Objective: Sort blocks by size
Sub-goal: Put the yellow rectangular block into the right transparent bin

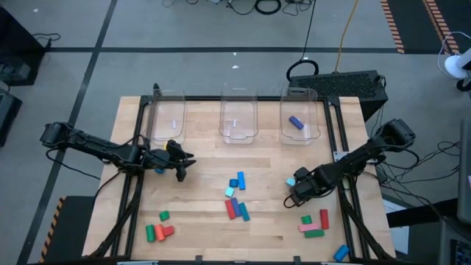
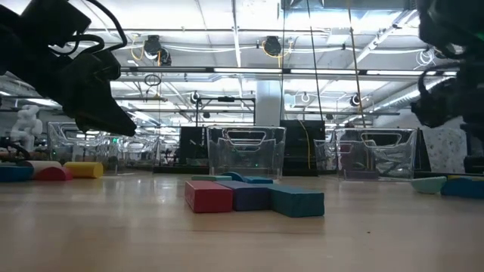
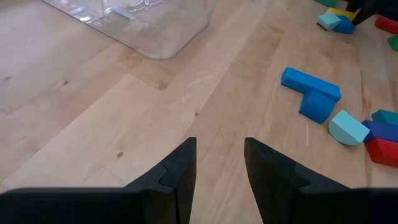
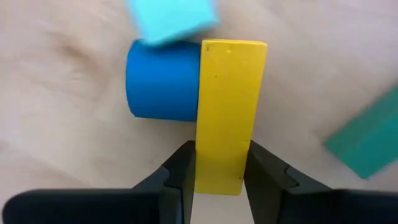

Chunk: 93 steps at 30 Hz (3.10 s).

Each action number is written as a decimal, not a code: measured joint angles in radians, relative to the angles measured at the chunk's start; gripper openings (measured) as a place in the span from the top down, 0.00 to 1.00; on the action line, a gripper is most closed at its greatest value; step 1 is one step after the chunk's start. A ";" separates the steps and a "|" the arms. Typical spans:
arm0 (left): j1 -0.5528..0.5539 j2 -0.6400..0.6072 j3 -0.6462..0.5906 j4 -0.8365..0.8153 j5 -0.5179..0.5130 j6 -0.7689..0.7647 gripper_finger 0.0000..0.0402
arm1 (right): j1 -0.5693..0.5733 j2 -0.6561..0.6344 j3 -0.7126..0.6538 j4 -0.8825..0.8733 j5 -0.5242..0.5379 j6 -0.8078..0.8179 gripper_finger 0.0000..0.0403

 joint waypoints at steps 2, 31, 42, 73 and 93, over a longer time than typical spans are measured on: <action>0.000 0.000 0.000 -0.001 -0.008 0.000 0.66 | -0.014 -0.001 0.022 -0.003 0.020 -0.040 0.77; 0.000 0.000 0.000 0.000 -0.015 -0.001 0.66 | -0.298 -0.003 0.393 -0.318 0.256 -0.543 0.76; 0.000 0.000 0.000 -0.001 -0.015 -0.001 0.66 | -0.385 -0.003 0.442 -0.325 0.308 -0.660 0.76; 0.000 0.000 0.000 -0.021 -0.012 -0.002 0.66 | -0.783 -0.100 0.421 -0.306 0.411 -0.866 0.76; 0.000 0.000 0.000 -0.031 -0.011 -0.002 0.66 | -1.036 0.045 0.421 -0.244 0.397 -1.033 0.76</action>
